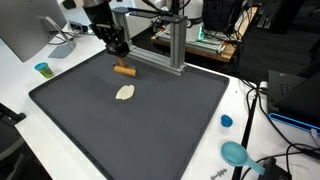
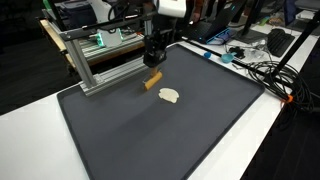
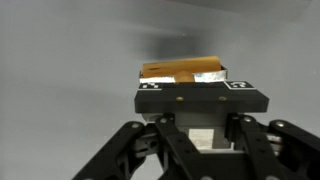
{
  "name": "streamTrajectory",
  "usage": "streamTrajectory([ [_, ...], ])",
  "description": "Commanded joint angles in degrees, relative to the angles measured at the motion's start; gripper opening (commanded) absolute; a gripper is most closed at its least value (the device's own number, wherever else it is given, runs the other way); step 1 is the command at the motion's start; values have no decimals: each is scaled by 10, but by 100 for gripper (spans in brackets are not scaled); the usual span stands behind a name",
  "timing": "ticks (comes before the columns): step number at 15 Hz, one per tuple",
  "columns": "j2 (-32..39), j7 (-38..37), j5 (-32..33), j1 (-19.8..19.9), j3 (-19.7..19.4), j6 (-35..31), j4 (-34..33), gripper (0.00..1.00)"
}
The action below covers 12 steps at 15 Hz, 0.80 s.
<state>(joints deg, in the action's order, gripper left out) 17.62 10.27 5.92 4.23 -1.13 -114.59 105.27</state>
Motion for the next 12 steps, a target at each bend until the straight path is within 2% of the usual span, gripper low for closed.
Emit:
streamTrajectory([
  [1, -136, -46, -39, 1, -5, 0, 91, 22],
  [5, -267, -79, -56, -9, -4, -32, 196, 22],
  [11, -437, -79, -93, -9, -22, -75, 389, 22],
  [12, -359, -79, -69, -10, -16, -45, 308, 22],
])
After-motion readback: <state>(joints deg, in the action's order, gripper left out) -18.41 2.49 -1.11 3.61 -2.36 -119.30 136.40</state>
